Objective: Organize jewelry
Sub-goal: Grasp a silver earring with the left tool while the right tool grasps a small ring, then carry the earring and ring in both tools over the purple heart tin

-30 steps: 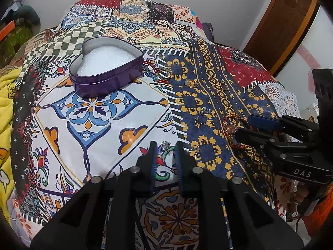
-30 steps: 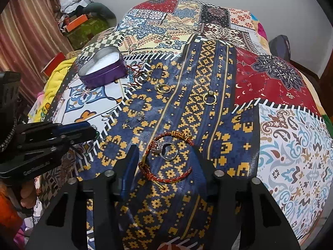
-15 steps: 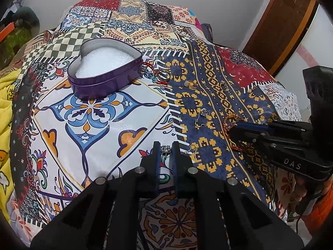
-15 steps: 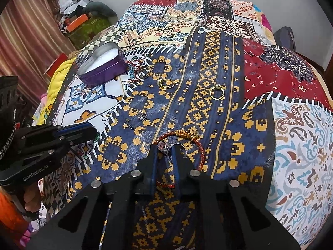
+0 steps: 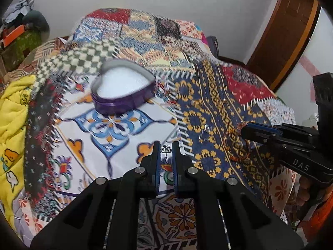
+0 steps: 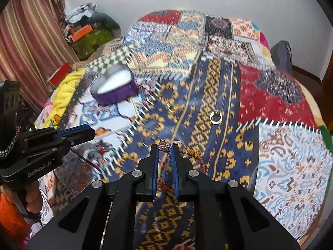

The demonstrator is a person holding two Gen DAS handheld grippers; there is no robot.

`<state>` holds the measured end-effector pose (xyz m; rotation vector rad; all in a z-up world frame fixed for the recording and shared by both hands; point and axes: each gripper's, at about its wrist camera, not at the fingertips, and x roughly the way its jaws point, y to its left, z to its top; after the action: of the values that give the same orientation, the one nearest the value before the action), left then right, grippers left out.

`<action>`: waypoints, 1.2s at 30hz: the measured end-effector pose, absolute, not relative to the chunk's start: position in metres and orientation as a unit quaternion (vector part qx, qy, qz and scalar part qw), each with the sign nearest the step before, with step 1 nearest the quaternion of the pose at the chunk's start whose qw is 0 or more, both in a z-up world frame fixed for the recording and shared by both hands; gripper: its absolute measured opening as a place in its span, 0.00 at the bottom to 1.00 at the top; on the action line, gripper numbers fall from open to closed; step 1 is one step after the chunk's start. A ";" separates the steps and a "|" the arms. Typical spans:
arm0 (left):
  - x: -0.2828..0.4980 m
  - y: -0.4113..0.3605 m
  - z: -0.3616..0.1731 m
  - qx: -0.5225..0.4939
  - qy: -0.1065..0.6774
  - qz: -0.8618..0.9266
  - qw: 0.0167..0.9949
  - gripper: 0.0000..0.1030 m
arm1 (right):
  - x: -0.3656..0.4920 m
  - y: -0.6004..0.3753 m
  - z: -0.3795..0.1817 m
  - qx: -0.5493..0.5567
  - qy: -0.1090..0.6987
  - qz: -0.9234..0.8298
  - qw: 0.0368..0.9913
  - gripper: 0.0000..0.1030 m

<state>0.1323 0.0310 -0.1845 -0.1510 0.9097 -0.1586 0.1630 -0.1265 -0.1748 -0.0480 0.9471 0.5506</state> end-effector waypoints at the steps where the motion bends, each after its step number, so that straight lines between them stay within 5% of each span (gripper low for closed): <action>1: 0.131 0.034 -0.179 -0.074 0.431 -0.073 0.896 0.08 | 0.162 -0.124 -0.170 -0.023 0.443 0.263 0.857 0.10; 17: 0.135 0.070 -0.103 -0.070 0.321 -0.040 0.944 0.08 | 0.162 -0.077 -0.127 -0.039 0.383 0.298 0.874 0.11; 36: 0.191 0.085 -0.124 -0.059 0.336 -0.044 0.939 0.08 | 0.216 -0.035 -0.131 -0.063 0.365 0.327 0.870 0.11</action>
<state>0.1910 0.0850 -0.1239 -0.1202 0.6864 -0.0890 0.2163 -0.0351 -0.1311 -0.1314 0.7626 0.6834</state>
